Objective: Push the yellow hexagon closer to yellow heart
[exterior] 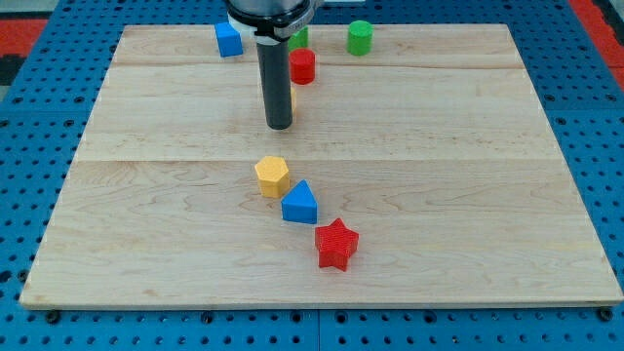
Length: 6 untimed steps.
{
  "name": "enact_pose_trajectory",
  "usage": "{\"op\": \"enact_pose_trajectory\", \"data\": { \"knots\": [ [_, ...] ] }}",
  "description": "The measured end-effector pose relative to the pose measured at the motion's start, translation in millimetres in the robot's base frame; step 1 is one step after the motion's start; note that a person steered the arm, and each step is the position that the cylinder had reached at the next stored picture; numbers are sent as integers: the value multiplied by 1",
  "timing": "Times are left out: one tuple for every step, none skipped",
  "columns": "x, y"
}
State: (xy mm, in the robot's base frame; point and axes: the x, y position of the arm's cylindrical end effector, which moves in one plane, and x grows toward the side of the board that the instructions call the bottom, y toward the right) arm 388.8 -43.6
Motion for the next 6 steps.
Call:
{"op": "enact_pose_trajectory", "data": {
  "knots": [
    [-13,-34],
    [-28,-9],
    [-28,41],
    [14,50],
    [66,99],
    [113,56]
  ]
}}
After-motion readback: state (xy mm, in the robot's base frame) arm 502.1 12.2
